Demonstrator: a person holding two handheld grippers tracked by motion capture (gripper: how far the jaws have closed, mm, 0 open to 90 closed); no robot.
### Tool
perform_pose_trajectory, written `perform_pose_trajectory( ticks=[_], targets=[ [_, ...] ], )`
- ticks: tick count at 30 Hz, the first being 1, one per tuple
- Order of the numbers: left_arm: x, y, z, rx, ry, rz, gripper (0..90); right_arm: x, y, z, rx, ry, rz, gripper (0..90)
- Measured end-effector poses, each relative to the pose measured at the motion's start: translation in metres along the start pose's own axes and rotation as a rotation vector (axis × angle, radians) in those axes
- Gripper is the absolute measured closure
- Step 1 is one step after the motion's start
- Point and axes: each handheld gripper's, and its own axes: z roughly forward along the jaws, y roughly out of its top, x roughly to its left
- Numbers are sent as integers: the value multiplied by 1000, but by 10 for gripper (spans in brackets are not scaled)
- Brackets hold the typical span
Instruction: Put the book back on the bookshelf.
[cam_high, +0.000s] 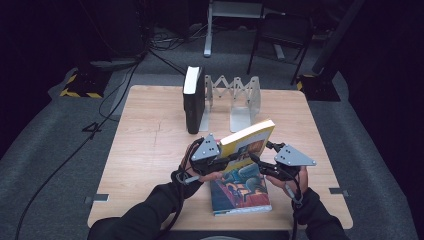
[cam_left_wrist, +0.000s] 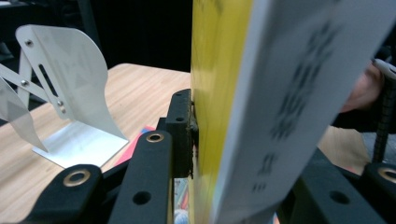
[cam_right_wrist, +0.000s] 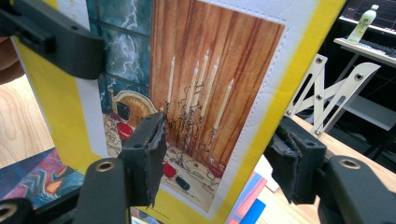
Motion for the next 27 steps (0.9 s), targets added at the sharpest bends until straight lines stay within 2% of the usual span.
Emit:
perform_pose_trajectory(
  ticks=[2,6,8,13,17,22,25,27],
  targets=[
    [0,2,1,-1,12,9,715,1,0,0,2,-5,-2,406],
    [0,4,3,-17,8,0,718,0,0,0,1,-1,2,404],
    [1,6,4,-20,2,0,718,0,0,1,1,1,3,402],
    [3,11,3,-61,-21,-10,689,0,0,1,3,3,2,400],
    [1,14,3,-41,5,29,736,0,0,0,7,4,1,396],
    [2,15,3,-35,29,21,743,-1,-1,-2,24,21,11,387],
    [6,16,2,-33,45,18,744,-3,-6,-7,60,25,-1,381],
    [10,17,2,-31,66,15,745,-6,-11,-11,78,25,8,379]
  ],
)
